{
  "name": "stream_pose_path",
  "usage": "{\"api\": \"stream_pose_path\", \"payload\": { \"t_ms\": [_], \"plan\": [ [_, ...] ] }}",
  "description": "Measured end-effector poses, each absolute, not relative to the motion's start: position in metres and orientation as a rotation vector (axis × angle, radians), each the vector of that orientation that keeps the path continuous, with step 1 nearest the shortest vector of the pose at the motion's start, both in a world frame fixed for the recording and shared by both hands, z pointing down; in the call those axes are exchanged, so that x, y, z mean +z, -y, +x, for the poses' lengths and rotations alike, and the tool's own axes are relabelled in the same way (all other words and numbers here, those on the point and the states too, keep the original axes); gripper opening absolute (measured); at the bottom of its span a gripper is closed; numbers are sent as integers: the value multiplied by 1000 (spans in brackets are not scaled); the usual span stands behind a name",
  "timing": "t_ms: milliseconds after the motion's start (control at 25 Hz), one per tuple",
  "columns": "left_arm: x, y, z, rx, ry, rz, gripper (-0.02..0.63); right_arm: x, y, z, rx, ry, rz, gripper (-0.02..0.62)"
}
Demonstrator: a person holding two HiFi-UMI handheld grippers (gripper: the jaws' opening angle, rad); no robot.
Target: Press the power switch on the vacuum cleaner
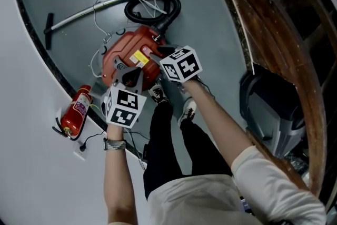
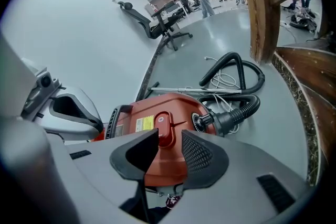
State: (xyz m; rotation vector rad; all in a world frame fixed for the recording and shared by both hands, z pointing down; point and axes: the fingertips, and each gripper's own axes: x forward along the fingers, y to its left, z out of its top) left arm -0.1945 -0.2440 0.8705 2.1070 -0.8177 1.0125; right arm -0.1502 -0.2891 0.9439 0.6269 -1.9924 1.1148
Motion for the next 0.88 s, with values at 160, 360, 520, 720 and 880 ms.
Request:
{"api": "stream_pose_path", "payload": {
  "t_ms": [160,360,520,720,880],
  "plan": [
    [874,243,-193,998,819,2109,0,946,289,-151,1082,1977,606,140],
    [876,242,-195,1014,816,2085,0,947,289,-151,1040,1967,594,160],
    [879,241,-195,1015,819,2069,1,948,289,-151,1048,1959,570,161],
    [883,239,-196,1012,829,2051,0,948,289,-151,994,1958,561,163],
    [886,238,-197,1011,831,2043,2,949,288,-151,990,1963,553,163]
  ]
}}
